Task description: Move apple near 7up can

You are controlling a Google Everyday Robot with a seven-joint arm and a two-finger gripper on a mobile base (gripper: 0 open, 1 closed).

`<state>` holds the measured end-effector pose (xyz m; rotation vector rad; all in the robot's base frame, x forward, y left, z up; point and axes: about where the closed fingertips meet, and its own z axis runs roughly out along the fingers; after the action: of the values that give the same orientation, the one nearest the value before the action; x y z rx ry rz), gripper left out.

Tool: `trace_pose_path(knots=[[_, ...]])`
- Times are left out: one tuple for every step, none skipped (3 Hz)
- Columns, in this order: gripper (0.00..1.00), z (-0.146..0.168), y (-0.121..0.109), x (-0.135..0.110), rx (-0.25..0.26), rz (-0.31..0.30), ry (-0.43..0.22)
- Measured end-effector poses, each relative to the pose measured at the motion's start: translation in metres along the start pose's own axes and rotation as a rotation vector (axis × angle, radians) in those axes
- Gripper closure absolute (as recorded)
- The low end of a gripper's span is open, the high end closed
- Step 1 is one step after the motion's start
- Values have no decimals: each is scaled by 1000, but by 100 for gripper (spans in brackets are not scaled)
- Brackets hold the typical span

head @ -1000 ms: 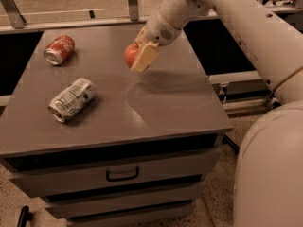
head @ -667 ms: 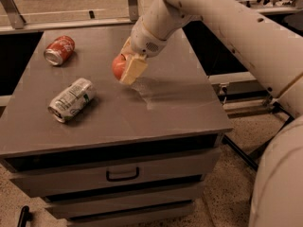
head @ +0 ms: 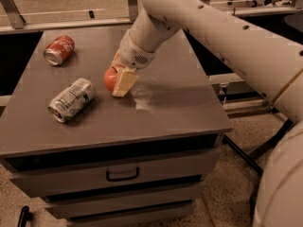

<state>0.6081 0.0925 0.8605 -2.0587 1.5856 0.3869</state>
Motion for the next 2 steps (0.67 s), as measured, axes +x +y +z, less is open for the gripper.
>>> trace_pose_path(knots=[[61, 2, 0, -1, -3, -1, -1], [38, 3, 1, -1, -6, -3, -1]])
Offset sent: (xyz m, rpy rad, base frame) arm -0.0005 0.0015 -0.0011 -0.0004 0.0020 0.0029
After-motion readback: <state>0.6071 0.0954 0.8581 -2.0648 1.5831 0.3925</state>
